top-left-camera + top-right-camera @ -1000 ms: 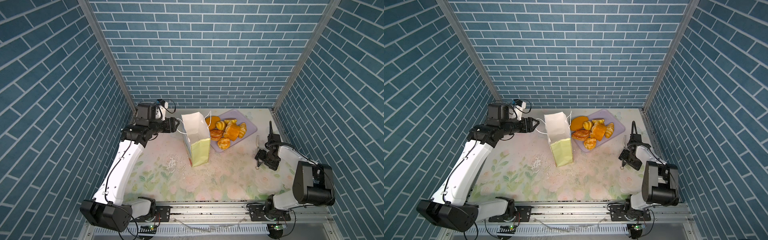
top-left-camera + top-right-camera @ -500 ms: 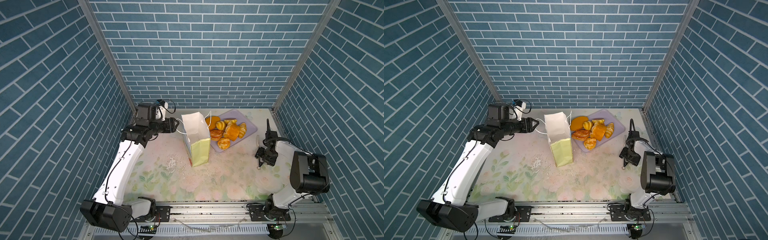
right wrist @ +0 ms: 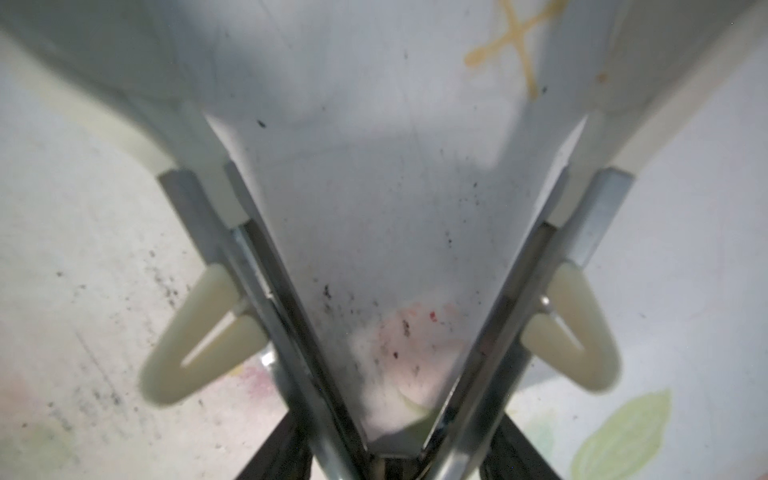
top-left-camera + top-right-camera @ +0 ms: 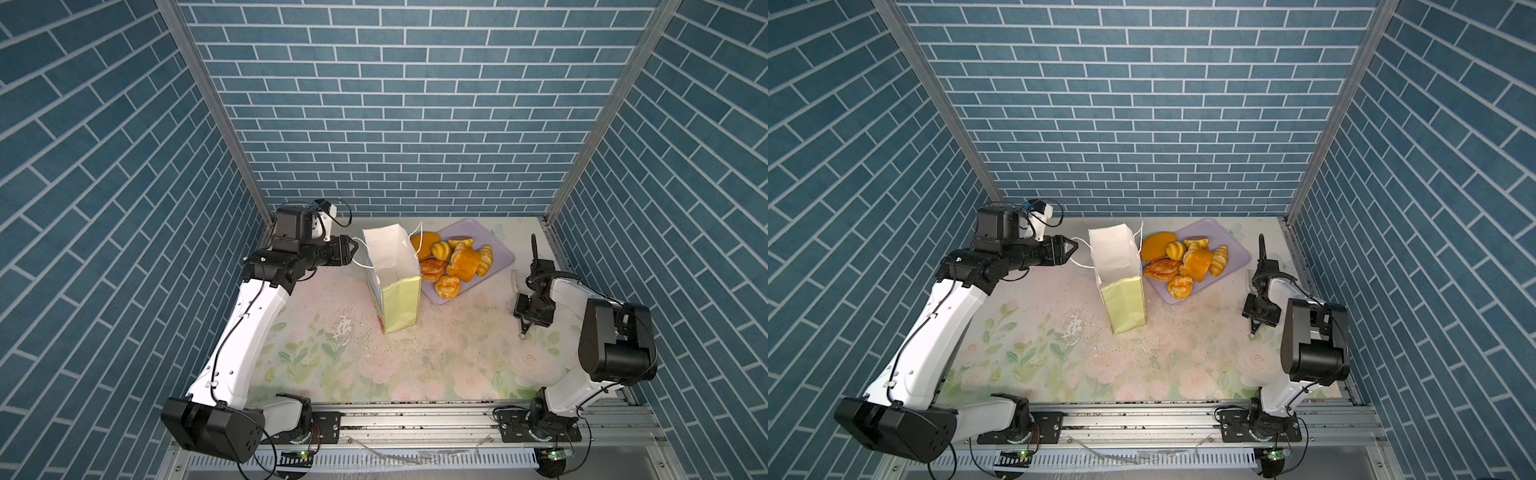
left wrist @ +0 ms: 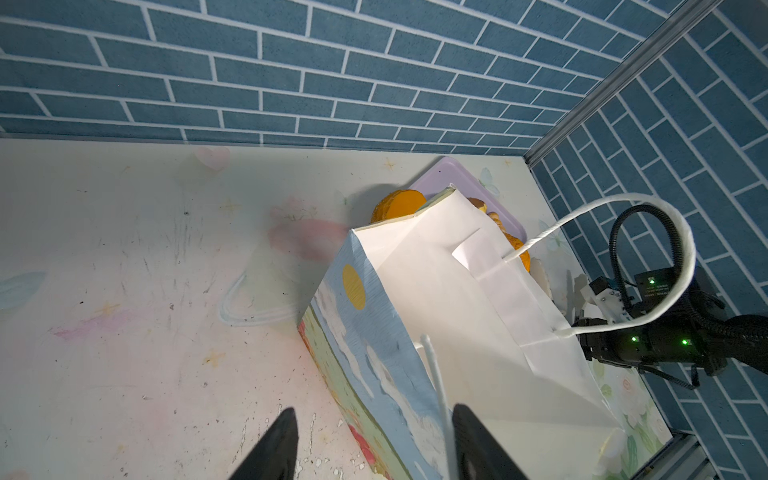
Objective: Place the fake bread into the paper bag
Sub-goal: 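Close the right gripper around the tongs' handles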
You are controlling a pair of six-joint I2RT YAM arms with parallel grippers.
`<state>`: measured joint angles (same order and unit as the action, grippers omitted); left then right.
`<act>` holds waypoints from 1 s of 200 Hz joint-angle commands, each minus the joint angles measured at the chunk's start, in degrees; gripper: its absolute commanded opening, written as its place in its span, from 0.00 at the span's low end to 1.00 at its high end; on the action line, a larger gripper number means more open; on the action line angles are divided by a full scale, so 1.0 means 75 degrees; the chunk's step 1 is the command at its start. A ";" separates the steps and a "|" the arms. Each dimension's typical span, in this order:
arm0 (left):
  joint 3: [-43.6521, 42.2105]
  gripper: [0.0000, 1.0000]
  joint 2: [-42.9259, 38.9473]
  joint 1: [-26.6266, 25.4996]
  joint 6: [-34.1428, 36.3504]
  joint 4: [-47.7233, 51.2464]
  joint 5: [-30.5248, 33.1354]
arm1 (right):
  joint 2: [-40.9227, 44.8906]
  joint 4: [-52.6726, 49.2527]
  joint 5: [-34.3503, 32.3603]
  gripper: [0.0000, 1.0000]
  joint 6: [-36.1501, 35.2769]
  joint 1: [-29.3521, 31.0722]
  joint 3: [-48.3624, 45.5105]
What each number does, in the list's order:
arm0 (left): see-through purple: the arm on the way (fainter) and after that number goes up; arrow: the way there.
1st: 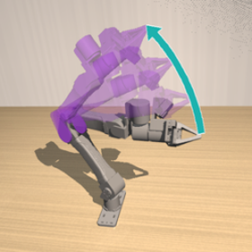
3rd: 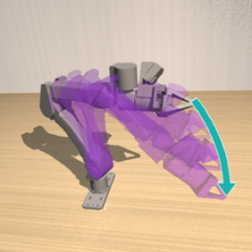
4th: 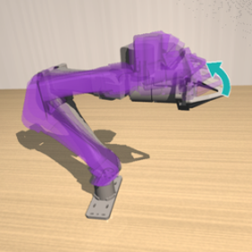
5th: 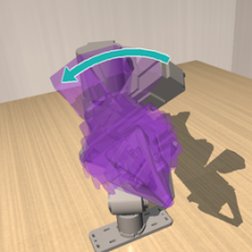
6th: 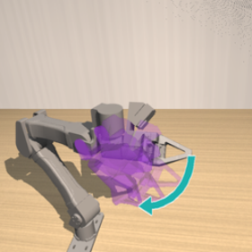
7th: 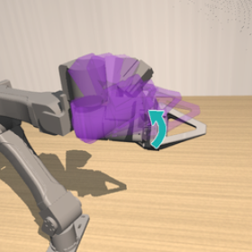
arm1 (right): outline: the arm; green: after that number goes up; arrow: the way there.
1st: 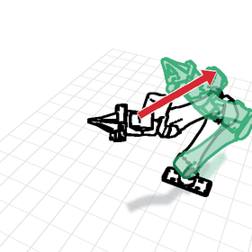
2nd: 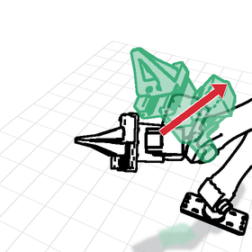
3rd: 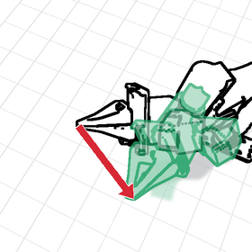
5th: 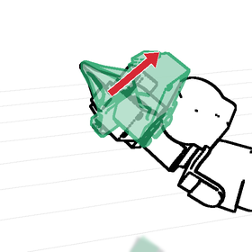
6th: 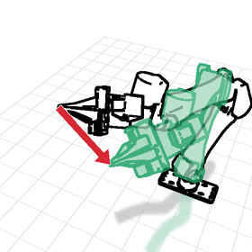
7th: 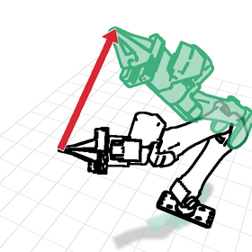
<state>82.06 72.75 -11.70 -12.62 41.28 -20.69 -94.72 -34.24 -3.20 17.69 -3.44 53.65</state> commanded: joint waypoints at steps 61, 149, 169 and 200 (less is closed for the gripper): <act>-0.0186 0.61 -0.0012 0.0014 0.0238 -0.0160 -0.0045 | 0.0141 0.0011 0.0084 0.70 0.1605 -0.0010 -0.0133; -0.0282 0.62 -0.0178 0.0026 0.0484 -0.0077 -0.0025 | -0.0138 0.0112 0.0056 0.69 0.1151 -0.0010 -0.0110; -0.0211 0.62 -0.0139 0.0025 0.0510 -0.0053 -0.0028 | -0.0079 0.0037 0.0122 0.69 0.0775 -0.0020 -0.0128; -0.0099 0.62 -0.0095 0.0029 0.0418 -0.0076 -0.0075 | -0.0145 -0.0081 0.0114 0.69 0.0425 -0.0010 -0.0134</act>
<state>80.68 72.36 -11.68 -9.80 40.91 -20.71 -94.67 -32.97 -2.50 24.12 -3.44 53.34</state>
